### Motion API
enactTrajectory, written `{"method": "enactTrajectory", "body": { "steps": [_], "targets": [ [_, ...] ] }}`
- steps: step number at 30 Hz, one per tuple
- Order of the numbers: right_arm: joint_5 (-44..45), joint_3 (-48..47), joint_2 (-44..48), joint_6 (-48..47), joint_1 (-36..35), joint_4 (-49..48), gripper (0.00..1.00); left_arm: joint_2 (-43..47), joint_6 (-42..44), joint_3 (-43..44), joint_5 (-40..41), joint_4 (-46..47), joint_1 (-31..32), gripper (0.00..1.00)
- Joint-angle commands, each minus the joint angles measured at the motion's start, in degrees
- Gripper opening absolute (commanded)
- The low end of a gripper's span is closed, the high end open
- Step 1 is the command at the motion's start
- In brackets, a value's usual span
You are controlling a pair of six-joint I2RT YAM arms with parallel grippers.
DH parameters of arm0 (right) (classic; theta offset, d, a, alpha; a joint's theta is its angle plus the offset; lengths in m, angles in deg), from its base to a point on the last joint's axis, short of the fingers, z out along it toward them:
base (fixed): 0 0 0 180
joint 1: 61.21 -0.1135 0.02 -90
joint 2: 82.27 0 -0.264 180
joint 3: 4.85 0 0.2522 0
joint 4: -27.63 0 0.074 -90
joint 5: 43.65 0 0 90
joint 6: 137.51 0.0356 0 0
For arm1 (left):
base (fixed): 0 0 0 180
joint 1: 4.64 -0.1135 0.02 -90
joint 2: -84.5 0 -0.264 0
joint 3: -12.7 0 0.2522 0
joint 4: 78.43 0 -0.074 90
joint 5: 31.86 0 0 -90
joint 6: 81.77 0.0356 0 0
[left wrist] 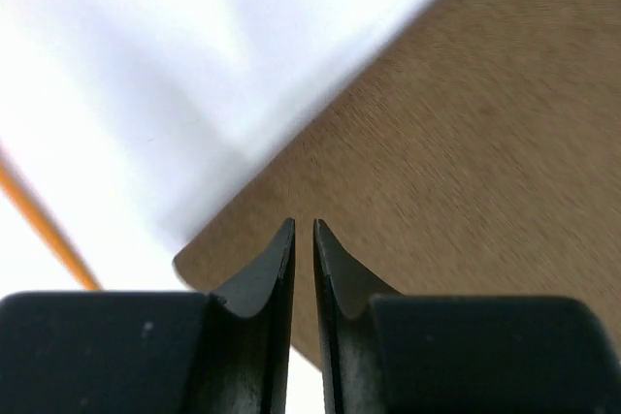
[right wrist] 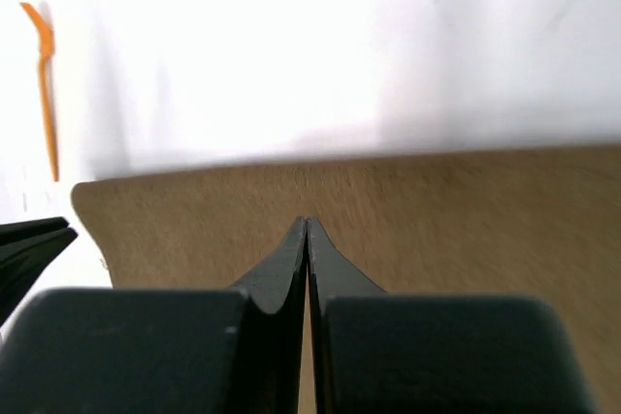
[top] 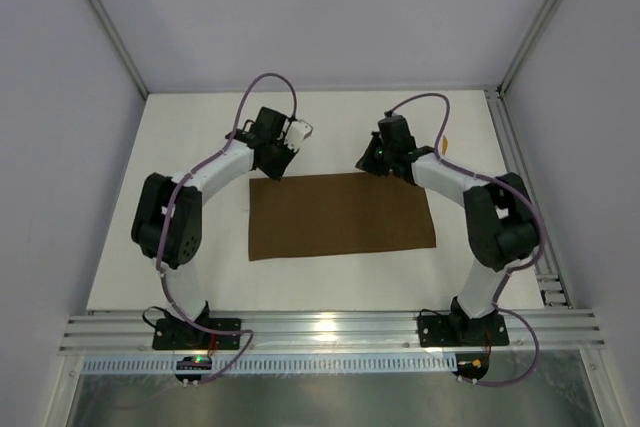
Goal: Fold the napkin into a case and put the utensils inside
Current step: Smooth out the rectangle-folded napkin at the center of the board.
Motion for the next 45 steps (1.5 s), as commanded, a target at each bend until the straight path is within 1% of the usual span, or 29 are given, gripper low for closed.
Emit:
{"method": "enactTrajectory", "body": {
  "steps": [1, 4, 5, 7, 14, 18, 22, 26, 29, 30, 33, 35, 36, 37, 38, 39, 40, 41, 42, 43, 45],
  "targets": [
    [-4.4, -3.9, -9.8, 5.2, -1.7, -5.6, 0.03, -6.9, -3.6, 2.9, 2.4, 1.5, -0.3, 0.14],
    [-4.2, -5.9, -12.9, 6.5, -1.9, -7.5, 0.03, -11.0, -3.1, 4.7, 7.0, 2.9, -0.5, 0.14],
    [-2.4, -6.0, -14.2, 7.2, -1.7, -7.5, 0.03, -11.9, -2.9, 5.2, 8.7, 3.1, -0.8, 0.14],
    [-1.4, -5.5, -15.1, 8.1, -1.3, -7.5, 0.03, -13.8, -2.3, 4.9, 10.4, 4.0, -1.1, 0.13],
    [-3.0, 0.0, -16.6, 14.0, 2.6, -12.5, 0.03, -16.4, -1.3, 2.1, 10.6, 4.5, -1.1, 0.13],
    [-2.6, 4.1, -14.9, 18.1, 6.5, -15.9, 0.03, -17.0, -0.4, 1.1, 11.8, 5.3, -1.1, 0.11],
    [-1.8, 4.0, -14.5, 17.4, 11.5, -12.5, 0.03, -17.2, -0.5, 0.6, 10.8, 5.0, -1.2, 0.11],
    [-0.2, 5.1, -13.2, 16.4, 14.2, -10.4, 0.03, -16.8, -1.0, -0.1, 10.2, 4.9, -1.3, 0.11],
    [-0.9, 5.0, -12.6, 15.8, 14.9, -10.2, 0.03, -15.5, -2.5, -1.2, 9.9, 5.8, -1.5, 0.11],
    [-1.1, 4.8, -12.7, 15.6, 14.9, -10.0, 0.03, -14.7, -3.1, -1.7, 8.5, 6.4, -1.9, 0.11],
    [-1.6, 4.6, -12.7, 15.2, 15.1, -9.6, 0.03, -10.1, -4.4, -2.4, 6.8, 7.6, -2.1, 0.13],
    [-1.4, 4.4, -12.1, 13.7, 15.0, -9.7, 0.03, -8.2, -4.9, -2.5, 5.1, 7.9, -2.1, 0.14],
    [-1.3, 3.9, -10.9, 12.4, 14.8, -9.6, 0.03, -7.2, -5.0, -2.3, 2.1, 7.9, -2.1, 0.16],
    [-1.0, 2.2, -10.0, 10.8, 14.5, -9.1, 0.03, -5.4, -5.1, -2.1, 0.9, 7.8, -2.1, 0.17],
    [0.3, 0.8, -9.2, 6.2, 13.8, -8.6, 0.03, -4.6, -5.6, -1.6, -0.3, 7.5, -2.1, 0.2],
    [1.8, -1.1, -7.9, 3.8, 11.6, -6.3, 0.03, -4.0, -5.8, -0.1, -2.2, 7.1, -2.1, 0.21],
    [3.1, -5.2, -7.6, 1.2, 9.8, -2.5, 0.03, -3.7, -6.2, 0.9, -2.6, 6.5, -2.1, 0.22],
    [5.4, -7.1, -7.5, -1.1, 8.1, -1.1, 0.03, -3.4, -6.7, 2.0, -3.0, 5.4, -2.1, 0.23],
    [5.9, -8.7, -7.9, -4.2, 4.6, -0.1, 0.03, -3.5, -7.6, 3.1, -3.2, 4.9, -2.1, 0.23],
    [5.2, -10.9, -8.2, -5.0, 2.9, 0.4, 0.03, -3.8, -8.0, 4.8, -3.6, 4.4, -2.1, 0.24],
    [2.7, -11.6, -9.3, -4.5, 0.2, -0.5, 0.03, -5.3, -8.7, 5.8, -3.2, 3.6, -2.1, 0.24]
  ]
}}
